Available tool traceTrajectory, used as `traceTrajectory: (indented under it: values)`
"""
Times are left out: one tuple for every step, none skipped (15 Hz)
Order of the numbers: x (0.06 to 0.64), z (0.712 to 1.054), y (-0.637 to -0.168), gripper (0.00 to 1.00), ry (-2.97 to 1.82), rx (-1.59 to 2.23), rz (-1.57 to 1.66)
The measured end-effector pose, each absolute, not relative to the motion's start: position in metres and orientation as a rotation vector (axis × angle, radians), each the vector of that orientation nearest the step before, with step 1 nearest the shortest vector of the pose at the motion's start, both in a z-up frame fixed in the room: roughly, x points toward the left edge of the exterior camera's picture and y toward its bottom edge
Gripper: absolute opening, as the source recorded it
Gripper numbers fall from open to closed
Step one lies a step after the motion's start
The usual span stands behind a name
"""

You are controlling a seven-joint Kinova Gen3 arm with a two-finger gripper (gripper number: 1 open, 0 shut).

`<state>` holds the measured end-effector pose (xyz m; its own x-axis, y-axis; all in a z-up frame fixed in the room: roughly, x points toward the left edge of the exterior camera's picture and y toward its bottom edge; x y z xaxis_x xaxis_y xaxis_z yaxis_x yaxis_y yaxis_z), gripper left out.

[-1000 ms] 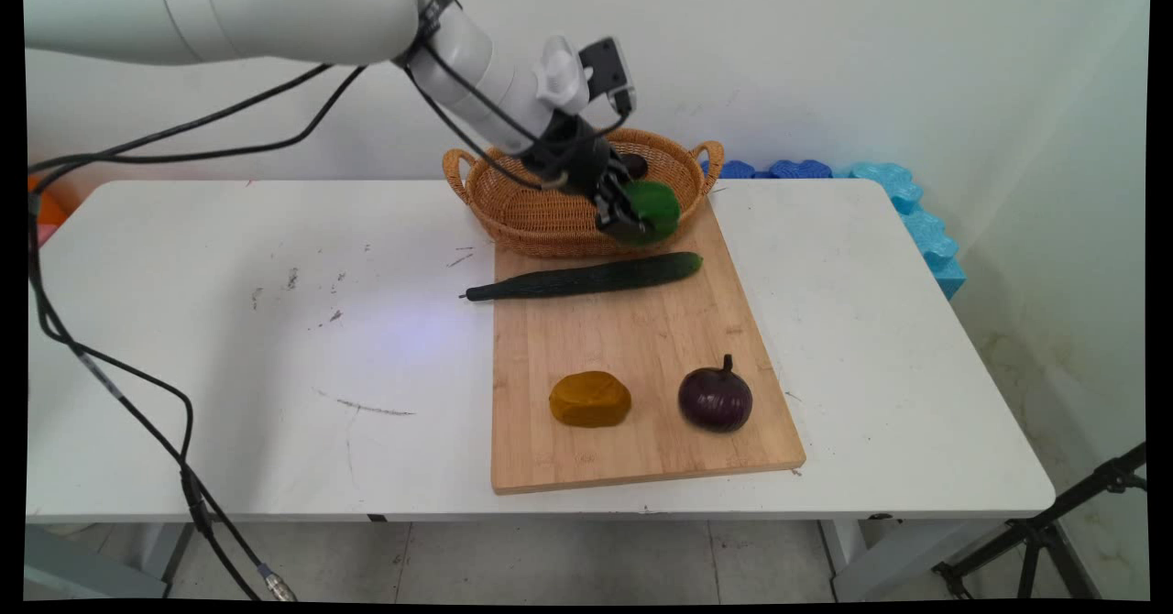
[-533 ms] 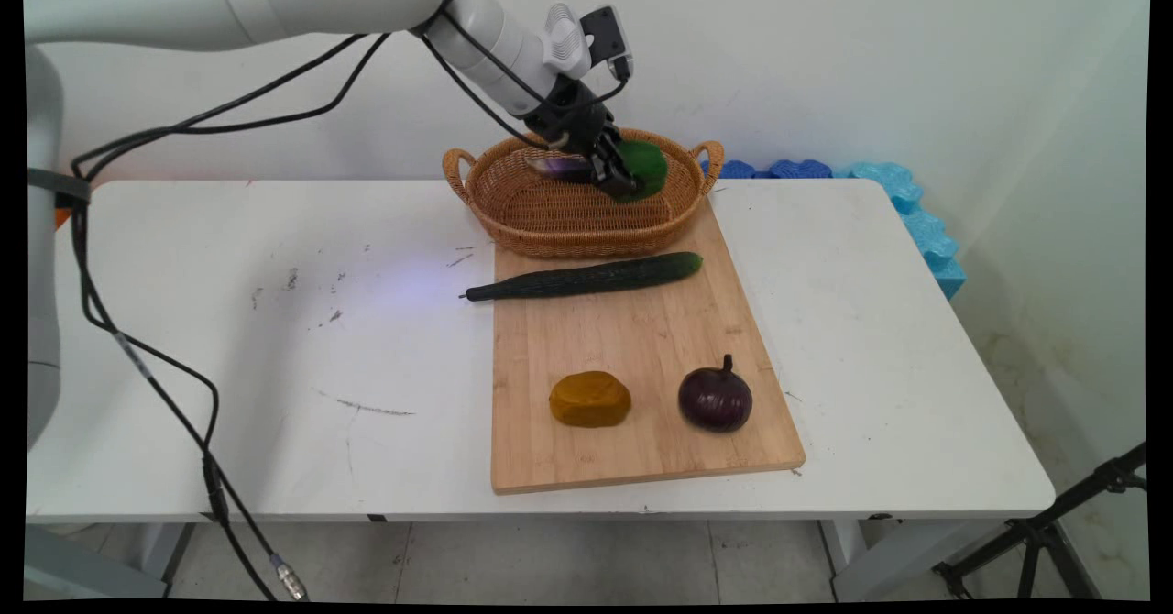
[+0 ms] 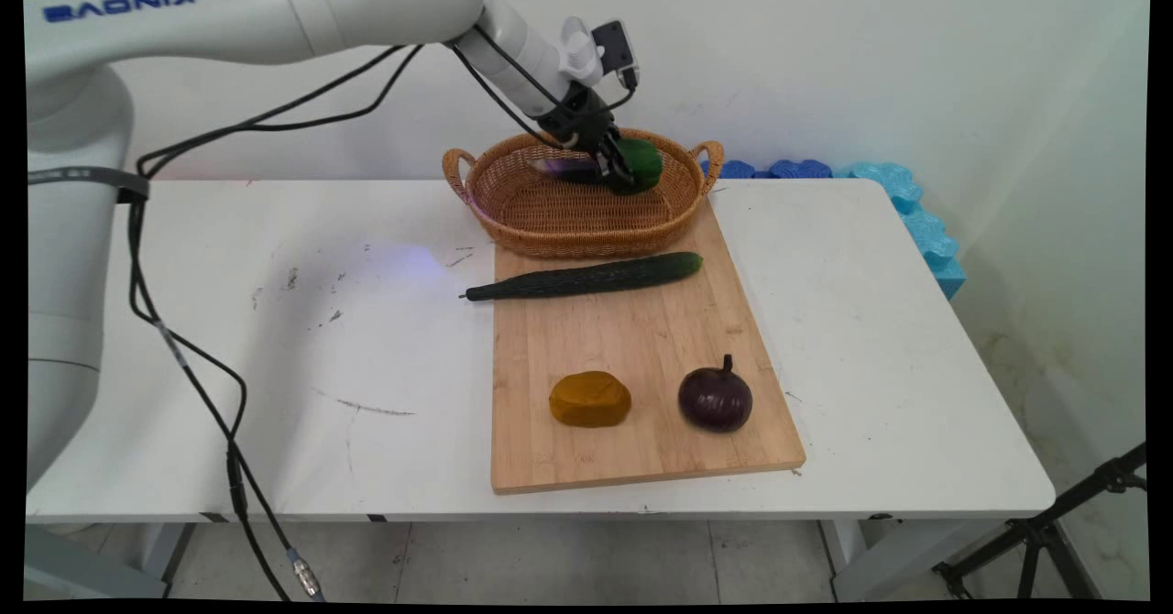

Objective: Place the picked object in the vegetable basket

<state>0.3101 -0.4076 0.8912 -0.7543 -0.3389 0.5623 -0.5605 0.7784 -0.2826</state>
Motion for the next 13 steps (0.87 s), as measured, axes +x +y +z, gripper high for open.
traceTrajectory:
  values:
    - [0.31, 0.886, -0.413, 0.0, -2.482, 0.676, 0.605]
    - [0.309, 0.879, -0.42, 0.0, -2.485, 0.678, 0.6]
    - [0.307, 0.874, -0.424, 0.0, -2.487, 0.677, 0.594]
    - [0.306, 0.869, -0.43, 0.0, -2.488, 0.677, 0.587]
    - [0.305, 0.865, -0.433, 0.0, -2.488, 0.677, 0.582]
    - [0.304, 0.862, -0.436, 0.0, -2.488, 0.677, 0.578]
    - [0.303, 0.858, -0.44, 0.0, -2.488, 0.678, 0.571]
    - [0.302, 0.855, -0.443, 0.0, -2.489, 0.679, 0.565]
    - [0.302, 0.851, -0.445, 0.0, -2.489, 0.681, 0.56]
    - [0.301, 0.849, -0.448, 0.0, -2.489, 0.683, 0.554]
    - [0.3, 0.847, -0.449, 1.0, -2.489, 0.683, 0.55]
    - [0.3, 0.845, -0.451, 1.0, -2.489, 0.684, 0.546]
    - [0.299, 0.844, -0.452, 1.0, -2.488, 0.683, 0.543]
